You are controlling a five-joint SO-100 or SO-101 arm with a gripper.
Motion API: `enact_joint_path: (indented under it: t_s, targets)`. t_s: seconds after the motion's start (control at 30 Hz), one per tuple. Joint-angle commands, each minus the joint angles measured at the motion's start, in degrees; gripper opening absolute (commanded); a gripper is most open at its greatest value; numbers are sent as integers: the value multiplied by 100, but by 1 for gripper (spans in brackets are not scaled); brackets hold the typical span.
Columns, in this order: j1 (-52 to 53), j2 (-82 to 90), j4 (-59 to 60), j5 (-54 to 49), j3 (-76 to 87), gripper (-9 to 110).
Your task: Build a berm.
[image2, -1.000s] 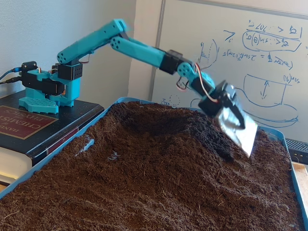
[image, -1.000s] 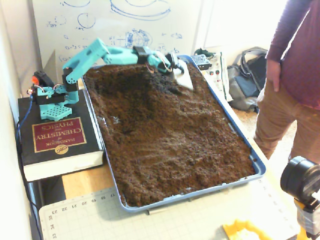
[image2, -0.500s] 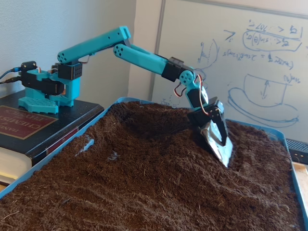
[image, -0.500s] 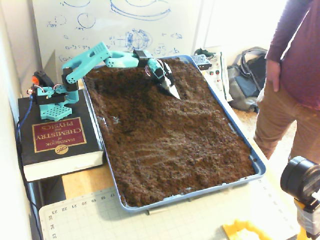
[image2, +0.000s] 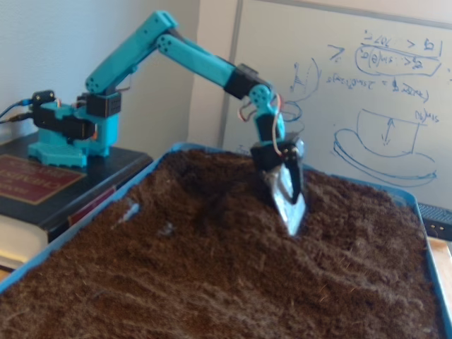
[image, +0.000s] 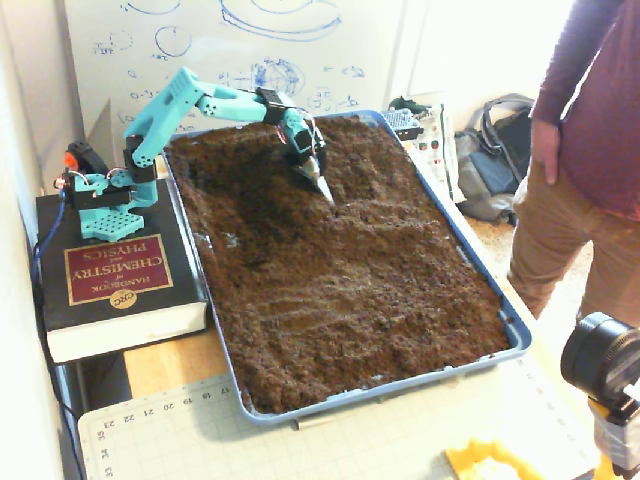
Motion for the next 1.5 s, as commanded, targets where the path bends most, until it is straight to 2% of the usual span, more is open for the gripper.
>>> enact_joint_path:
  t_s: [0.0,0.23,0.47,0.6,0.8,0.97,1.23,1.47]
  targets:
    - [-53,1020,79,53,-70,0]
    - [-18,905,70,53,-1978,0]
    - [79,-1477,-809,53,-3929,0]
    - [149,-2399,-1582,53,-4245,0]
    - [220,-2681,-1521,-35,-3498,0]
    - [220,-1512,-1037,-44,-1916,0]
    - [176,114,-976,-44,62,0]
    - [176,958,-1011,167,202,0]
